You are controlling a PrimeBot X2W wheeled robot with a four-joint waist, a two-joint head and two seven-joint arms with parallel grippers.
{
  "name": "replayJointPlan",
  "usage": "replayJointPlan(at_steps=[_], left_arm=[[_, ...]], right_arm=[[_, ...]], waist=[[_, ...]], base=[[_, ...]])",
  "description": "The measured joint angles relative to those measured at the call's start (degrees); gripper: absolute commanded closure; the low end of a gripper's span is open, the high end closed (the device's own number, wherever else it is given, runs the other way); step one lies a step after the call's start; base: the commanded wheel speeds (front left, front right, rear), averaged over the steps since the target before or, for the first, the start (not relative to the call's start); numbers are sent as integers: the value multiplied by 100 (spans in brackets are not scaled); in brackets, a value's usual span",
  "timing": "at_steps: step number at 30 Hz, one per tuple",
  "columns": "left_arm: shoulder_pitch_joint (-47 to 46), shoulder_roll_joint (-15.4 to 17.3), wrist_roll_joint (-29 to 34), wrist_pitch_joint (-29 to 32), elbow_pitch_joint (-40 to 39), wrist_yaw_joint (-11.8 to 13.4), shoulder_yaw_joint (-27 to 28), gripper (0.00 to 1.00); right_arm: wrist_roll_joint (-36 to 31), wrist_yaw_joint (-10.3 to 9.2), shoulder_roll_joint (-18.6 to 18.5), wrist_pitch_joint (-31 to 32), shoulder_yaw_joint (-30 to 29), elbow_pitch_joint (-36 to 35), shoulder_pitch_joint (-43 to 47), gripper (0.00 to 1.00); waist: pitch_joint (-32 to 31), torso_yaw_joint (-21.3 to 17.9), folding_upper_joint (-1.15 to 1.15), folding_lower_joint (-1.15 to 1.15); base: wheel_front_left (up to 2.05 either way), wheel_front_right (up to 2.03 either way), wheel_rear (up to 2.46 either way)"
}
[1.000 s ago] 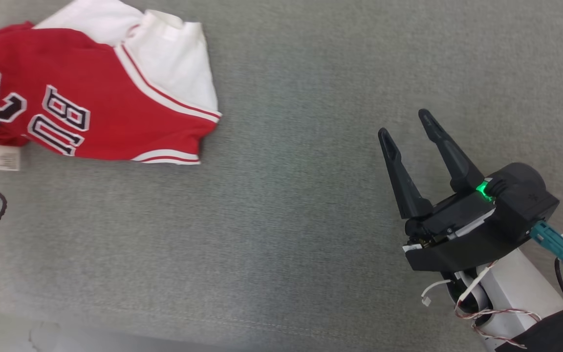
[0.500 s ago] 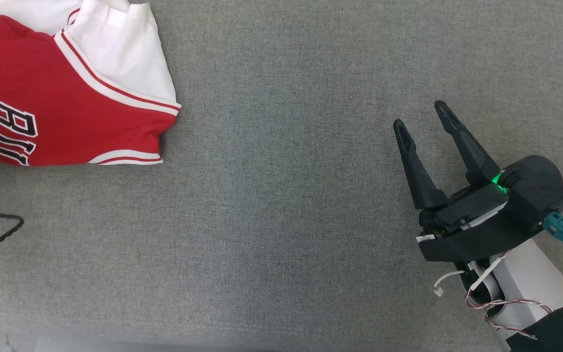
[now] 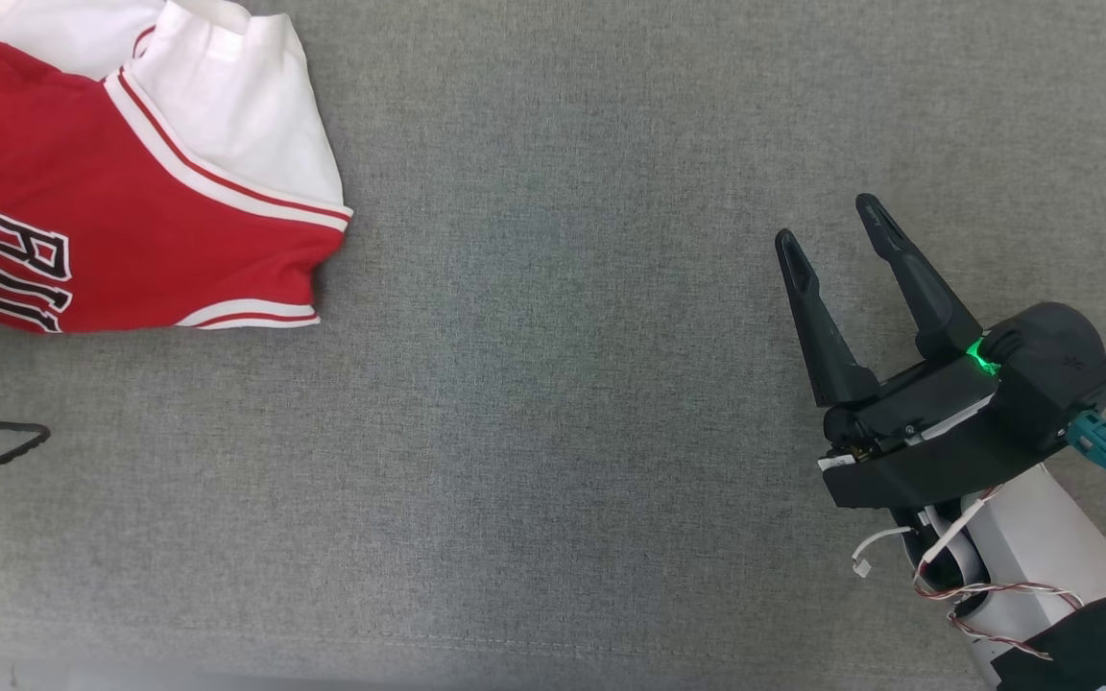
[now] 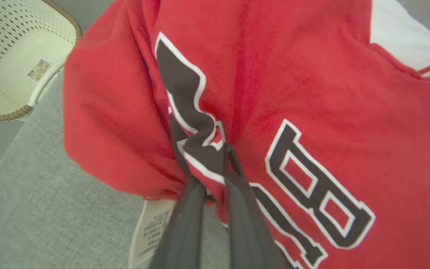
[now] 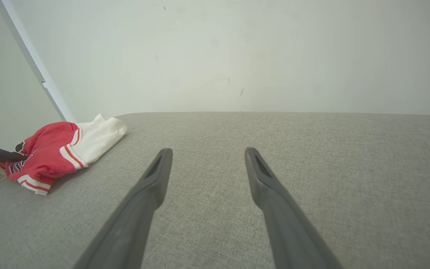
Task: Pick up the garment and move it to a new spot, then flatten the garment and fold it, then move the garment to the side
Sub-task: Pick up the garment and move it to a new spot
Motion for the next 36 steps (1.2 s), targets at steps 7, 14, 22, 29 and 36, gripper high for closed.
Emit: replayJointPlan(at_steps=[7,14,22,29,36], left_arm=[[-80,-4,47,-58,74,-137,-88,100],[-165,7,242,-290,34,-304,-260,100],[-164,-120,241,-560,-233,-398,-449,100],[-56,-263,272,-777,-692,-404,-770,100],[370,-374,177,-780,-1611,-404,-1402,100]], right_arm=[[1,2,124,0,-76,171,3,0],[57,49,289,0,-153,355,41,0],[165,52,389,0,-325,530,339,0],[212,62,466,0,-448,654,603,0],[215,77,503,0,-547,668,908,0]], waist=[[-226,-22,-1,0],[-571,-45,-1,0],[-1065,-73,-1,-1],[-1533,-113,-1,-1],[-1999,-216,-1,-1]], base=[[0,0,0],[0,0,0],[0,0,0],[0,0,0],[0,0,0]])
